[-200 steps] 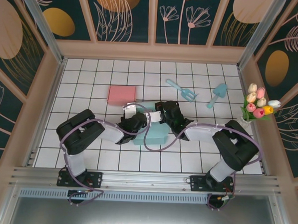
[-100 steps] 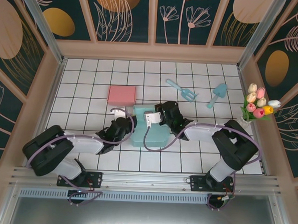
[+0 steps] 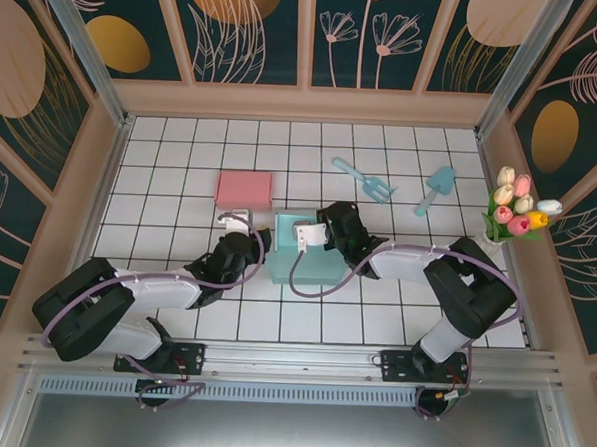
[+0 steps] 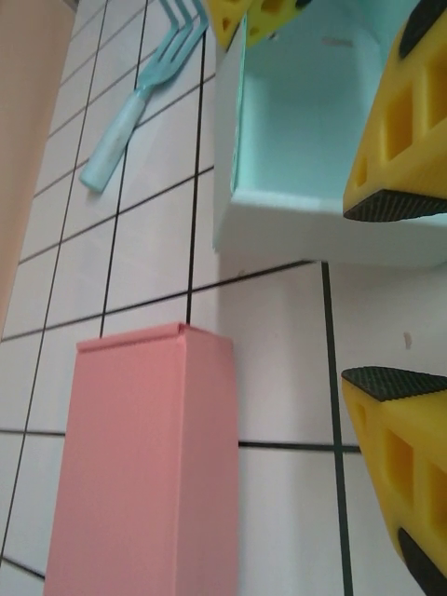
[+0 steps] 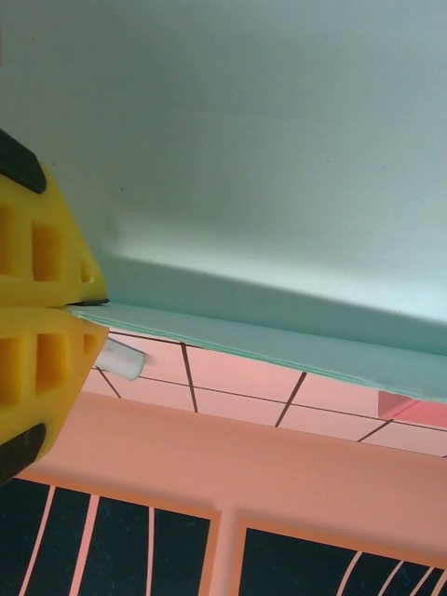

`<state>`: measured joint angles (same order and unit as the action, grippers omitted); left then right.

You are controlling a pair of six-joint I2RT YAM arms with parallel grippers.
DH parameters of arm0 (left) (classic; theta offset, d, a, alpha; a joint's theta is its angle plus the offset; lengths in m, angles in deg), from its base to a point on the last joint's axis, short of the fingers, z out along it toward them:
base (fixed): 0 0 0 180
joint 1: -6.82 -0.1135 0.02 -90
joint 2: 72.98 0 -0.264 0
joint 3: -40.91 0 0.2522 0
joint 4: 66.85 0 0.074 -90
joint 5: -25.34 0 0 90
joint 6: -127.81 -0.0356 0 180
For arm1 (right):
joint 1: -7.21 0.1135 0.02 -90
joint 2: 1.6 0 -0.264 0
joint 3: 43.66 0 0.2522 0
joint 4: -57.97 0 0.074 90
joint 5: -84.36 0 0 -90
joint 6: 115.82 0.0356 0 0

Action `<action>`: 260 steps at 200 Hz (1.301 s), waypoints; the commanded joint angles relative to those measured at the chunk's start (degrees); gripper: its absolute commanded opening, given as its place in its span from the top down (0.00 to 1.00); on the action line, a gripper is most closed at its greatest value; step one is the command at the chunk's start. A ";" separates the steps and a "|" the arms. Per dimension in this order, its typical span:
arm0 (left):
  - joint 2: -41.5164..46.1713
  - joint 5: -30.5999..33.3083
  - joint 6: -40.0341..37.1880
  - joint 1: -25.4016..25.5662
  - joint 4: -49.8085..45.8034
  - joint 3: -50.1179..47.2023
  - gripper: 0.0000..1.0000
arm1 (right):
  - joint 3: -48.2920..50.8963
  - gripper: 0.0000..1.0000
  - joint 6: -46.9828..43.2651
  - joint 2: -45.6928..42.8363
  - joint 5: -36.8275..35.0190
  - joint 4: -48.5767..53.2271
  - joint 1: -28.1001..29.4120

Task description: Fold the paper box

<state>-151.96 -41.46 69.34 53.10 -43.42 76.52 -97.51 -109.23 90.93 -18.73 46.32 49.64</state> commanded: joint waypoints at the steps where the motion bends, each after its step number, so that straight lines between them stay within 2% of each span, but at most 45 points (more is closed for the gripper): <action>1: -1.87 -4.24 -0.15 0.15 3.55 1.41 0.52 | 1.07 1.00 -0.17 -0.27 -1.34 5.56 0.37; 21: -6.20 -4.11 -0.31 0.39 1.27 5.05 0.52 | 1.16 1.00 -0.17 -0.64 -1.54 5.46 0.54; 81: -17.23 3.56 -0.13 0.31 -3.59 12.95 0.59 | 1.51 1.00 0.26 -2.73 -1.18 4.77 1.45; 92: -18.16 5.60 0.02 0.39 -4.75 14.18 0.63 | 1.51 1.00 0.49 -3.09 -1.07 4.62 1.64; 108: -18.84 7.73 0.09 0.39 -5.37 15.05 0.76 | 1.30 1.00 1.34 -3.65 -0.90 4.69 1.86; 122: -18.85 8.88 0.02 0.43 -5.11 15.16 0.87 | 1.01 0.92 2.47 -4.24 -0.75 4.58 2.03; 137: -18.84 10.50 -0.38 0.61 -4.65 14.82 0.94 | 0.24 0.79 4.80 -5.54 0.09 4.66 2.28; 156: -18.85 12.66 -1.16 0.74 -3.61 13.82 0.96 | -2.44 0.55 9.70 -8.06 2.39 8.01 2.81; 162: -18.84 13.41 -1.30 0.74 -3.17 13.31 0.97 | -3.58 0.48 12.01 -8.91 2.79 9.06 3.12; 168: -18.60 14.09 -1.38 0.69 -2.44 12.58 0.98 | -4.74 0.46 14.25 -9.85 3.04 10.08 3.39; 199: -15.70 15.81 -2.42 0.72 3.75 7.98 1.00 | -8.46 0.45 29.31 -15.54 4.14 12.22 5.63; 210: -14.41 15.91 -2.45 0.73 6.45 6.10 1.00 | -8.42 0.45 37.88 -18.05 2.72 10.46 7.27; 230: -12.17 15.24 -2.52 0.85 11.88 2.57 1.00 | -7.01 0.45 58.45 -22.51 -4.15 7.03 10.53; 245: -10.72 15.02 -2.39 0.92 14.93 0.51 1.00 | -5.99 0.48 79.38 -24.97 -10.09 8.38 11.17; 260: -9.57 15.48 -2.06 1.07 16.89 -0.88 1.00 | -4.82 0.49 95.04 -25.82 -10.83 12.40 10.68</action>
<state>-164.26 -27.53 67.57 54.06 -35.12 77.59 -104.25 -50.77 66.91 -22.64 55.59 60.75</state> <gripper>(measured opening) 0.106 0.519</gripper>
